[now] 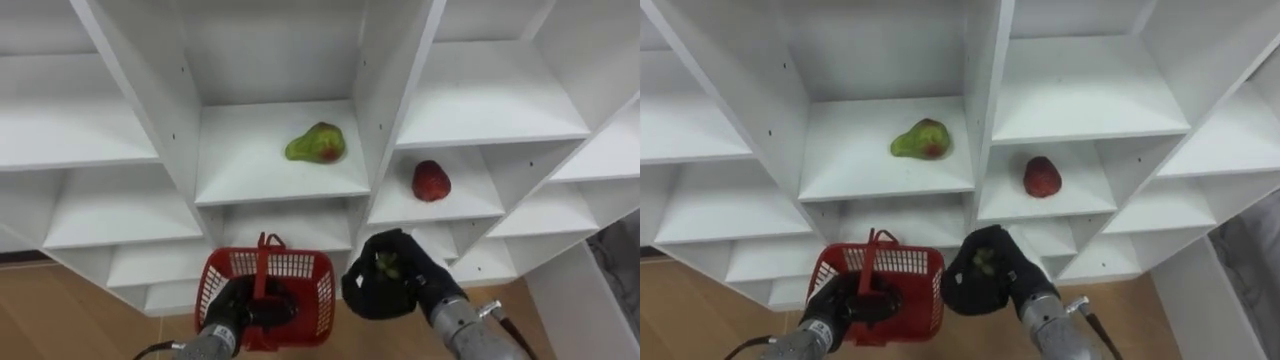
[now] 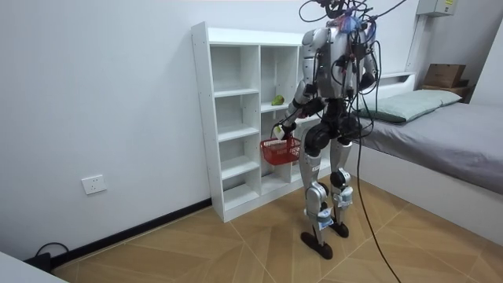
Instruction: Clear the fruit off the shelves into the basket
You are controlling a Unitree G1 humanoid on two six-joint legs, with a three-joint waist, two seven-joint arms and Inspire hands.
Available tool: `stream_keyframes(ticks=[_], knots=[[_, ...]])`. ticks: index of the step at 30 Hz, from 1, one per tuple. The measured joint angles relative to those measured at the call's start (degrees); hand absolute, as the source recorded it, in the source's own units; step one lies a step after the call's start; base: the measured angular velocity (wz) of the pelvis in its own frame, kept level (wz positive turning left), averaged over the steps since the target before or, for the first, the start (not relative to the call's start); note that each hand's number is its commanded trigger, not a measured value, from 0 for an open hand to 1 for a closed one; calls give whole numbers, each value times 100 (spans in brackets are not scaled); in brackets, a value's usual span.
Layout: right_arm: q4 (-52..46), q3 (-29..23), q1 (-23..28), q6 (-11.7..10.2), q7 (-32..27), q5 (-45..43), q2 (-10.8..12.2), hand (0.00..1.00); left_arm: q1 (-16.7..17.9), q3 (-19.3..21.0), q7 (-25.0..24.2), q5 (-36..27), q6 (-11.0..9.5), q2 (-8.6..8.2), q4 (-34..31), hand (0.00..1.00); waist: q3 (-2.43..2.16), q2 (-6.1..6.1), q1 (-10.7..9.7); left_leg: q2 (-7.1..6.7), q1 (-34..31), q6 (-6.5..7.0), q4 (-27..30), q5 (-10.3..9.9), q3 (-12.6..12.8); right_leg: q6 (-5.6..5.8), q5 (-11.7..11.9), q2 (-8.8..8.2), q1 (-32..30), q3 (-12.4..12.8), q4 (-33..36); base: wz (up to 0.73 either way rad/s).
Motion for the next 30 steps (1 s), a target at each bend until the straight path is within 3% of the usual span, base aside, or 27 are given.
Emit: stream_keyframes(ticks=[8,11,15,25,30], knots=[[1348,236,-779,5,-149,-41,131,100,-196,-298,-134,-9,-44,8,121,100,10,-29,181,-11,-290,8,66,5,-123,-2,9,-18,-193,-160,1,12],[1721,231,-1048,4,-305,-18,153,100,-244,-342,-244,-6,-43,56,116,100,16,-9,204,-15,-509,6,172,6,-263,-17,22,-38,-296,-324,-22,22],[2055,231,-1208,-12,-466,53,152,100,-261,-355,-421,-6,-44,43,121,100,26,47,279,-11,-653,-1,231,11,-328,-18,22,-63,-348,-500,-23,20],[2548,286,-1400,-62,-709,887,195,100,-255,-583,-756,-14,-64,100,127,100,38,127,313,-13,-672,6,229,16,-443,-17,21,-122,-334,-621,-20,4],[2674,467,-1567,-184,-784,1315,185,100,-261,-669,-925,-28,-83,97,123,100,70,205,299,-13,-747,6,263,16,-440,-17,21,-125,-372,-669,-19,2]])
